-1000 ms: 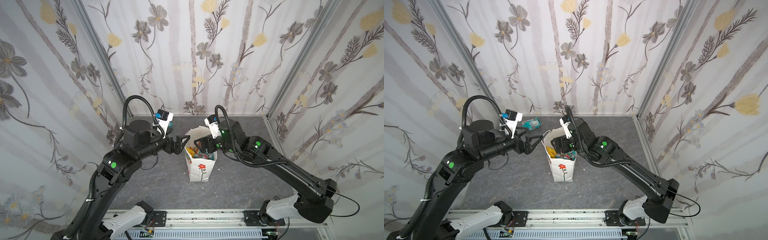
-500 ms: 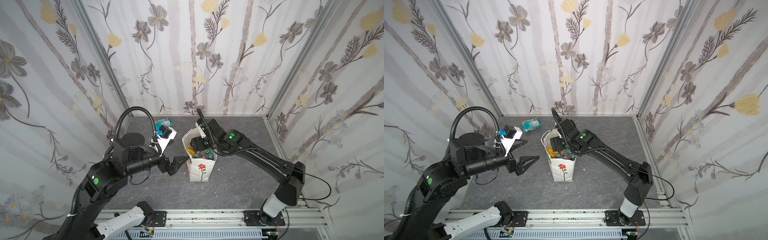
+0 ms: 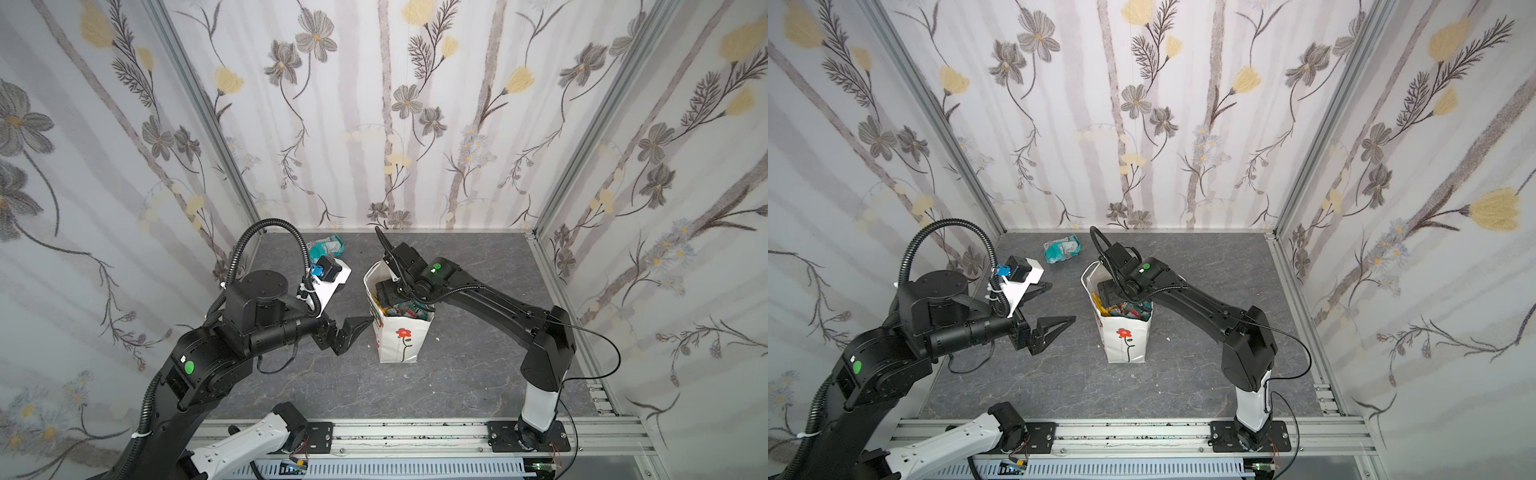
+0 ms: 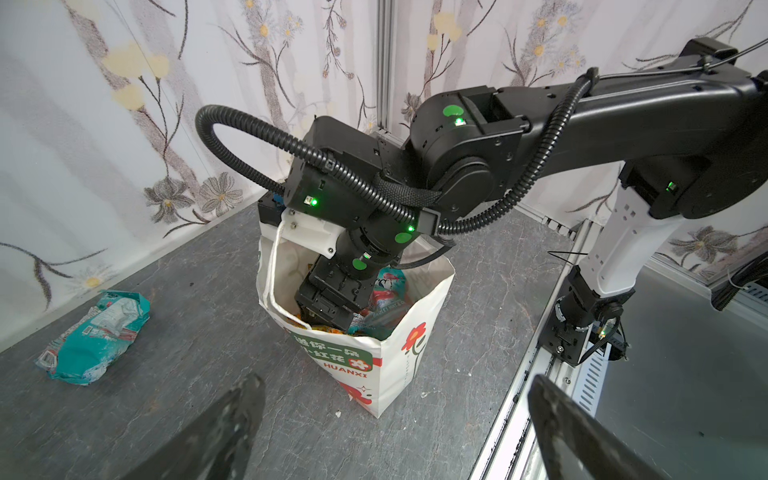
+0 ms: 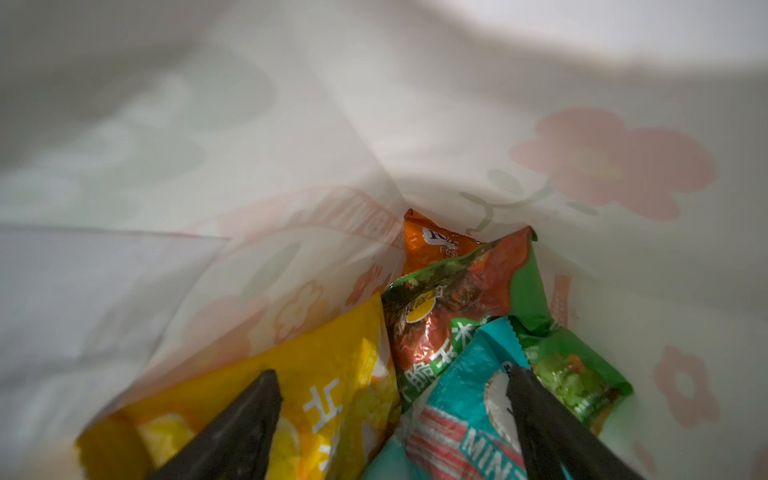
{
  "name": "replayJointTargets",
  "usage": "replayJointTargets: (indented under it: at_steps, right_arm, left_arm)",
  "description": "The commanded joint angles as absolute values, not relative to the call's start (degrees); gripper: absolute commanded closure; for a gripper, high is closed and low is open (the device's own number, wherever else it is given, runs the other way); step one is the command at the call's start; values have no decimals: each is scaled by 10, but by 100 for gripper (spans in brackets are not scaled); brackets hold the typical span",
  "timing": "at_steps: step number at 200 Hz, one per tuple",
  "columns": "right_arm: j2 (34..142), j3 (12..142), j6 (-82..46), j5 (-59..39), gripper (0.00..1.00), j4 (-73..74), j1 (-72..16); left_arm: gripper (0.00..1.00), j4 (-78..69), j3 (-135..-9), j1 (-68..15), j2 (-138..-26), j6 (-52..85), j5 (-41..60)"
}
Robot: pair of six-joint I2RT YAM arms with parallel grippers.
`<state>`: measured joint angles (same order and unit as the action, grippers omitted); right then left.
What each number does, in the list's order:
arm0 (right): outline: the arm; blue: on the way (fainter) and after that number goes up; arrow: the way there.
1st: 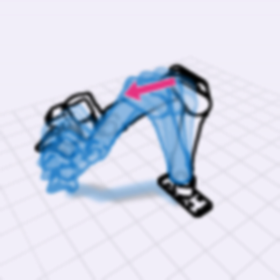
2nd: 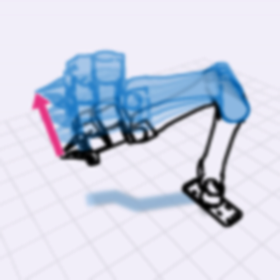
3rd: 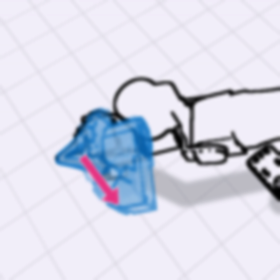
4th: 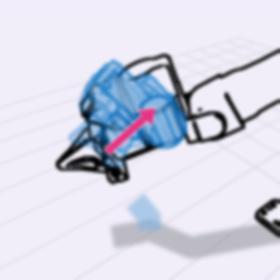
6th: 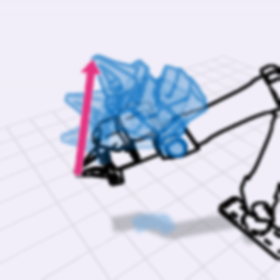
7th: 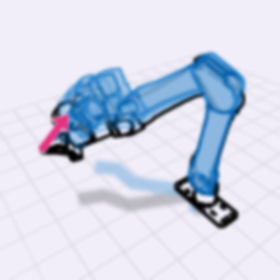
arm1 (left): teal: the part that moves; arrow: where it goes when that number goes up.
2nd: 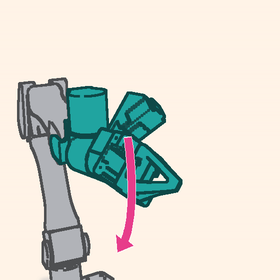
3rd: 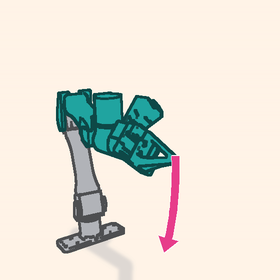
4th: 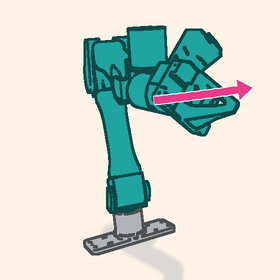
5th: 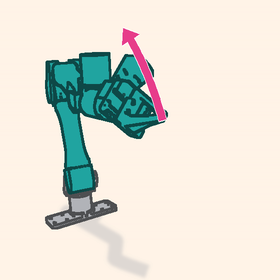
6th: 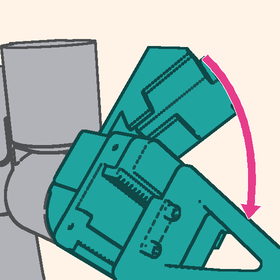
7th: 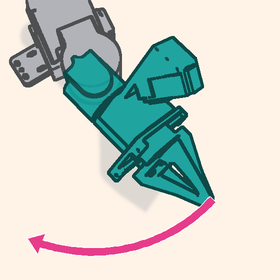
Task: Take the snacks out of the paper bag
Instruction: 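Reach the right gripper into the bag while the left gripper hovers beside it, then lower the right gripper into the bag and grasp the green snack packet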
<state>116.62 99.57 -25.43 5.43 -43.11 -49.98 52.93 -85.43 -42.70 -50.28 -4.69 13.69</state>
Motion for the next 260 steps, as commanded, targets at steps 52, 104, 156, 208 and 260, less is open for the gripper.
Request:
replayJointTargets:
  at_steps: [52,104,156,208,260]
  right_arm:
    - [1183,939,-275,66,24,-359,-499]
    - [1179,913,-277,61,55,-341,-499]
    - [1152,895,-277,66,91,-324,-498]
    - [1113,884,-277,74,100,-311,-499]
    - [1074,870,-283,105,62,-296,-504]
  left_arm:
    - [0,519,-844,-427,-501,-47,137]
    - [0,514,-839,-427,-498,-42,137]
    - [0,506,-837,-427,-494,-37,131]
    - [0,502,-818,-428,-492,-34,124]
    - [0,491,-807,-427,-491,-30,119]
